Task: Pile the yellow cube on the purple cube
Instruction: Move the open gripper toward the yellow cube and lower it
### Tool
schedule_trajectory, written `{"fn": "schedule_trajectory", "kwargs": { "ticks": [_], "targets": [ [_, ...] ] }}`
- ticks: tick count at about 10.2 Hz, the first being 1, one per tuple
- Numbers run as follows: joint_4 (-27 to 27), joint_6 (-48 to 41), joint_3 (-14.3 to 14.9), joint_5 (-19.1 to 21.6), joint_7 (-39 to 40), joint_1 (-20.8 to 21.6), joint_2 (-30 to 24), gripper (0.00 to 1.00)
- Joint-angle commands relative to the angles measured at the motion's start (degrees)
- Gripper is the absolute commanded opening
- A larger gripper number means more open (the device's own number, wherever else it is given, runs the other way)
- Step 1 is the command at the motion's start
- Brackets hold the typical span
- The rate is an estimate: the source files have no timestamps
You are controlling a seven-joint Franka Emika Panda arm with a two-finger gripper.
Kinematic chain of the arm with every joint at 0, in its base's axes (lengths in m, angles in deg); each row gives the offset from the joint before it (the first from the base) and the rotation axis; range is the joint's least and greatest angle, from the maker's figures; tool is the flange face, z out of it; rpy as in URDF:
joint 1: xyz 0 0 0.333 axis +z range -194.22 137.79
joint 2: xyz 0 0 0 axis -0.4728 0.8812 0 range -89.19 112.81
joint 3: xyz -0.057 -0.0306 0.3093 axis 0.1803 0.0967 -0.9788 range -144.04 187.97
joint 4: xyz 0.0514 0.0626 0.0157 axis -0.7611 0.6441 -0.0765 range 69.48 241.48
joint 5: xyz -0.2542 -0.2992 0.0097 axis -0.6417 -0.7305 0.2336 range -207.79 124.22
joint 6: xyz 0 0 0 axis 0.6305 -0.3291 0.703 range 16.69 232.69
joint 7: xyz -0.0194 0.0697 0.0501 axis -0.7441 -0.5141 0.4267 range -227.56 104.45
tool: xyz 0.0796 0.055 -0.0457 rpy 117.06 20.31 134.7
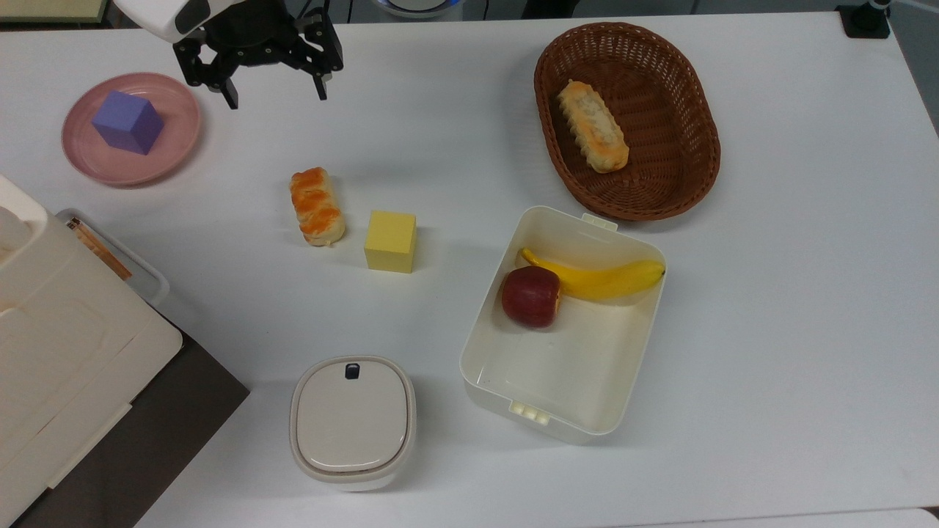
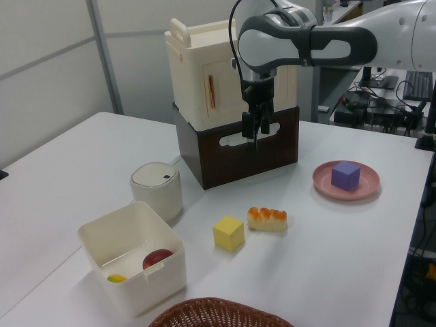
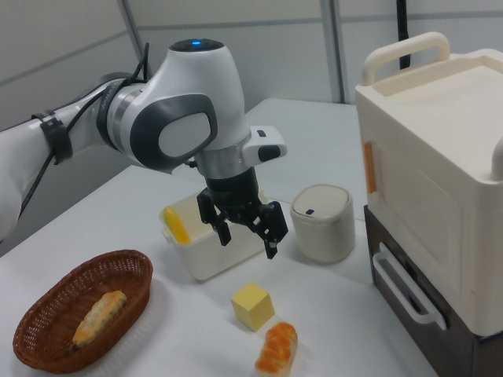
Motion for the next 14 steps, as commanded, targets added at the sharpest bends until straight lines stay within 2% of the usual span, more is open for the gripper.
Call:
{"fn": "schedule_trajectory", "kwargs": {
  "ticks": [1, 6, 8, 10, 11, 14],
  "targets": [
    [0.28, -1.5, 0.41, -2.46, -5.06, 1.77, -0.43, 1.0],
    [1.16, -1.33, 0.32, -1.95, -6.15, 2.92, 0.53, 1.0],
    [0.99, -0.8, 0.41, -2.55, -7.11, 5.8, 4.13, 1.0],
    [1.16, 0.86, 0.32, -1.77, -11.58, 6.61, 6.15, 1.0],
    [1.17, 1.05, 0.32, -1.77, -13.95, 9.05, 8.6, 1.0],
    [1.34, 6.92, 0.32, -1.68, -22.13, 11.35, 14.32, 1.0]
  ]
}}
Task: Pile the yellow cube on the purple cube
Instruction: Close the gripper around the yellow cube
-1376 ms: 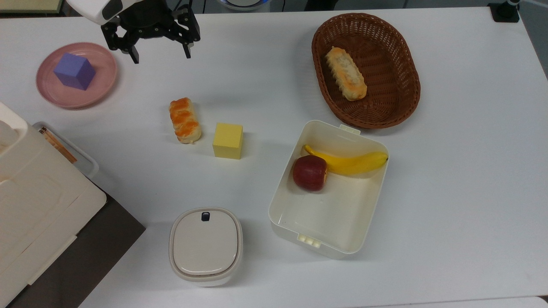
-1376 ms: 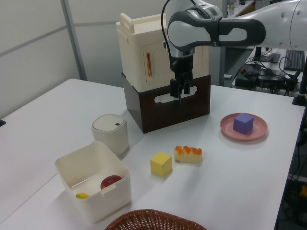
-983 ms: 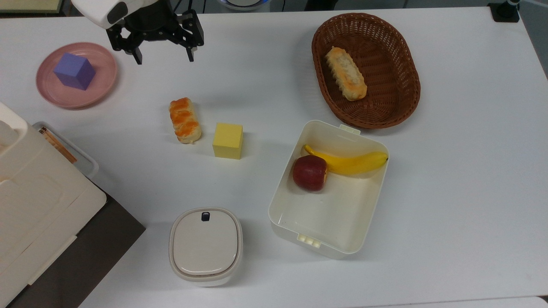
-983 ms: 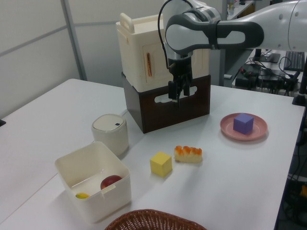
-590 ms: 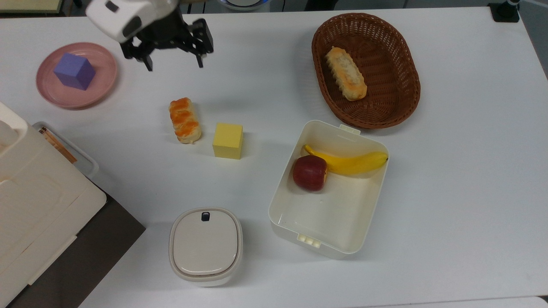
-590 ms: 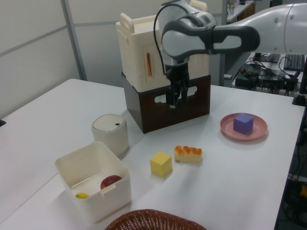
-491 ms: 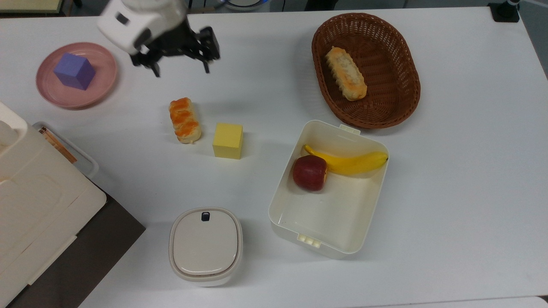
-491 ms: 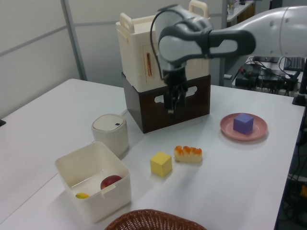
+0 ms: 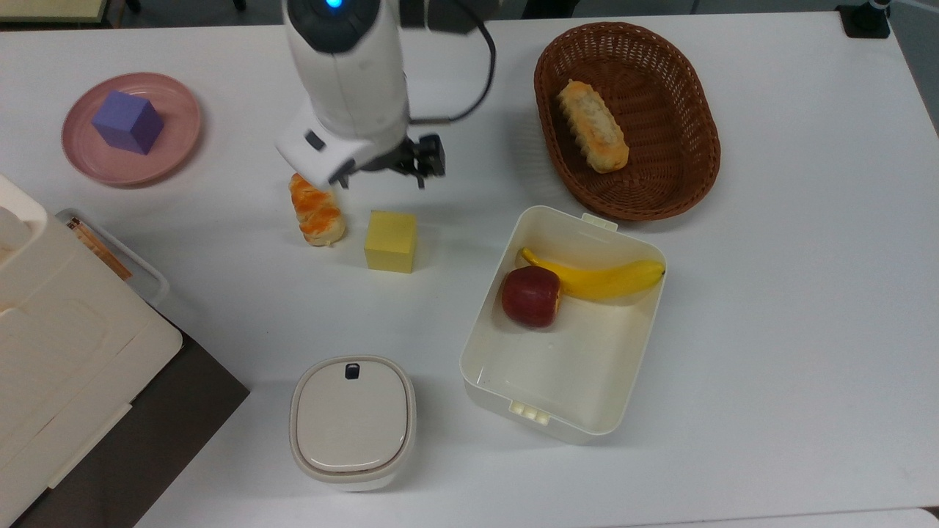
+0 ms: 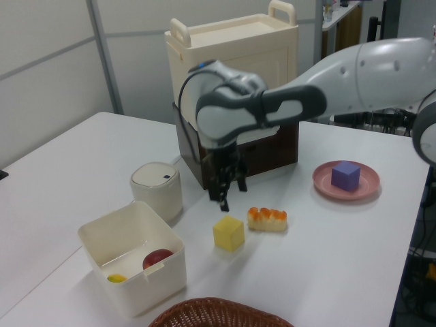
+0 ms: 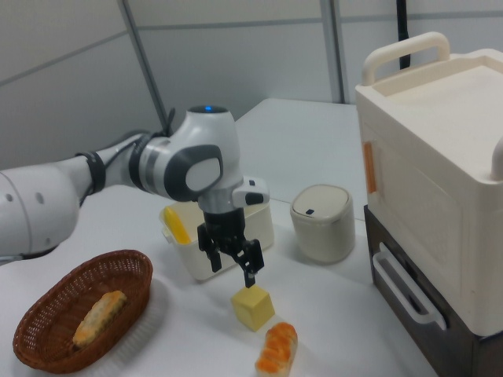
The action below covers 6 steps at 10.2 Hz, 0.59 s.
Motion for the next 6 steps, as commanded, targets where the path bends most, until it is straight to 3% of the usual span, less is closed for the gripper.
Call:
{"fn": "schedule_trajectory", "kwargs": {
  "ticks": [1, 6],
  "targets": [
    [0.62, 4.89, 0.52, -0.36, -5.99, 2.23, 3.7, 1.0],
    [1.41, 6.92, 0.61, -1.41, -7.85, 2.15, 6.08, 1.0]
  ]
}}
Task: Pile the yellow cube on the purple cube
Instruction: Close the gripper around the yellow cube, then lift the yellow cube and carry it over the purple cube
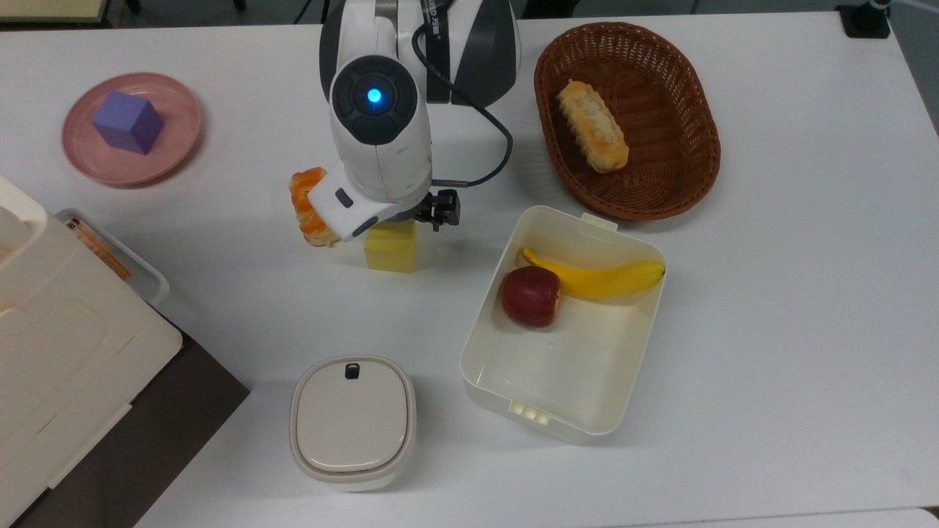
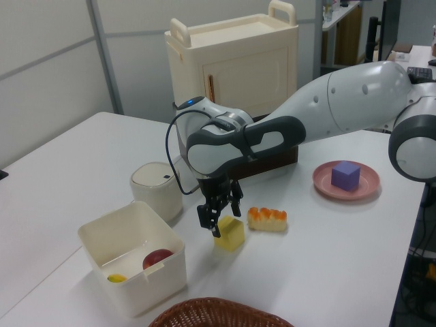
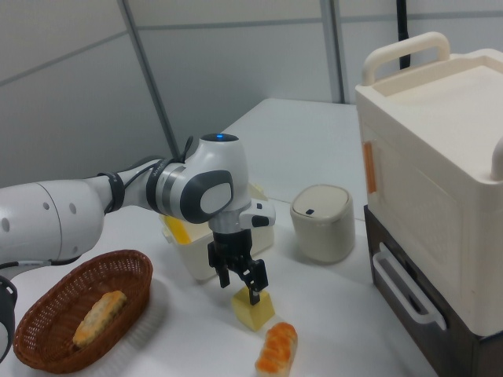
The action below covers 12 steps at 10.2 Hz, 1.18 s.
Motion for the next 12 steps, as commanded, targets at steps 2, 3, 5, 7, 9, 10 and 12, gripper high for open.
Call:
{"fn": "schedule_trajectory", "kwargs": {
  "ticks": [2, 3, 5, 7, 9, 10, 12],
  "targets": [
    [1.26, 1.51, 0.62, -2.87, -1.24, 0.5, 0.16, 1.0],
    [1.18, 1.51, 0.62, -2.96, -1.24, 0.5, 0.52, 0.99],
    [1.17, 1.86, 0.62, -3.58, -1.24, 0.41, 0.78, 0.96],
    [1.79, 4.32, 0.62, -3.41, -1.32, 0.33, 1.05, 0.34],
    [1.35, 3.01, 0.88, -3.23, -0.54, 0.06, -1.13, 0.0],
    [1.26, -0.56, 1.05, -2.79, 1.56, -1.42, -4.11, 0.0],
    [0.47, -5.06, 1.32, -2.61, 5.86, -5.63, -10.35, 0.0]
  ]
}}
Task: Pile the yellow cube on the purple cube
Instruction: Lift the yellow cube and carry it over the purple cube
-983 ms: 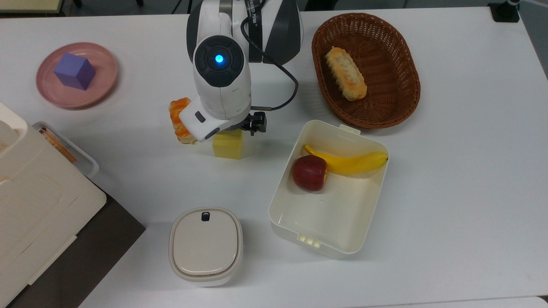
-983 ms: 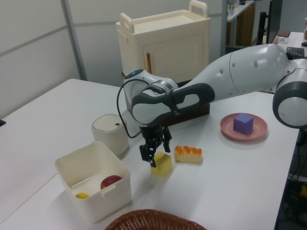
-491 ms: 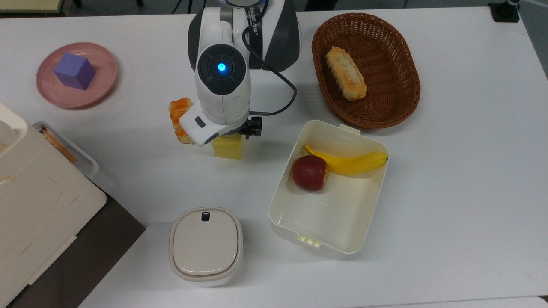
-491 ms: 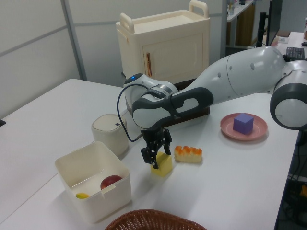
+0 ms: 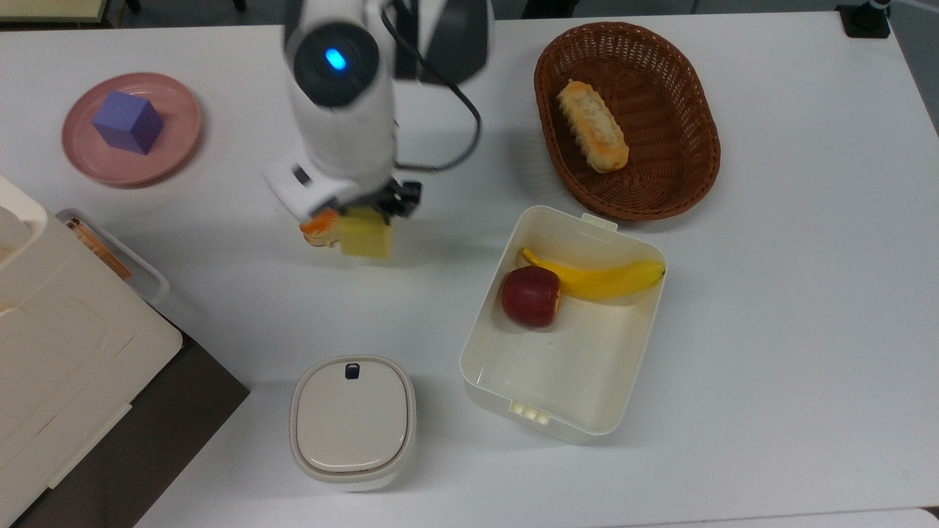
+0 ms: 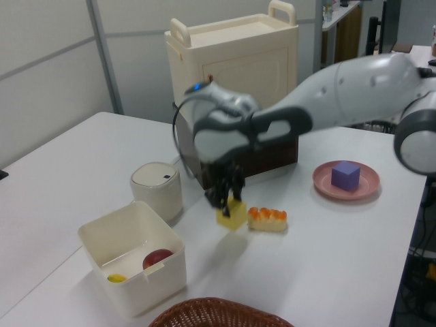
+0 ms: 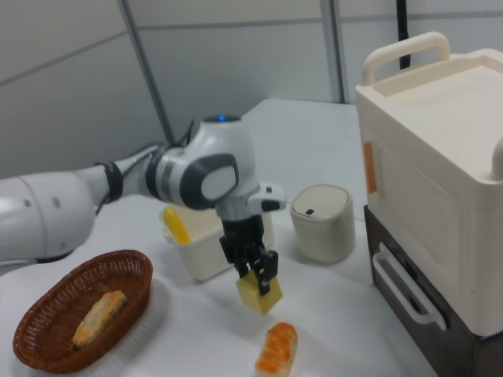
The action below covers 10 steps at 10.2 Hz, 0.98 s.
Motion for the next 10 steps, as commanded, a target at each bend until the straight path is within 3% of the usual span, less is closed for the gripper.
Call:
{"fn": "schedule_trajectory", "kwargs": {
  "ticks": [1, 4, 10],
  "targets": [
    [1.56, -4.74, 2.03, -0.08, 7.11, -4.23, -9.83, 0.0],
    [2.09, -7.65, 8.35, -0.35, 18.26, -8.0, -13.09, 0.0],
    [4.37, -10.47, 8.99, -0.08, 42.71, -27.24, -13.11, 0.0]
  ]
}}
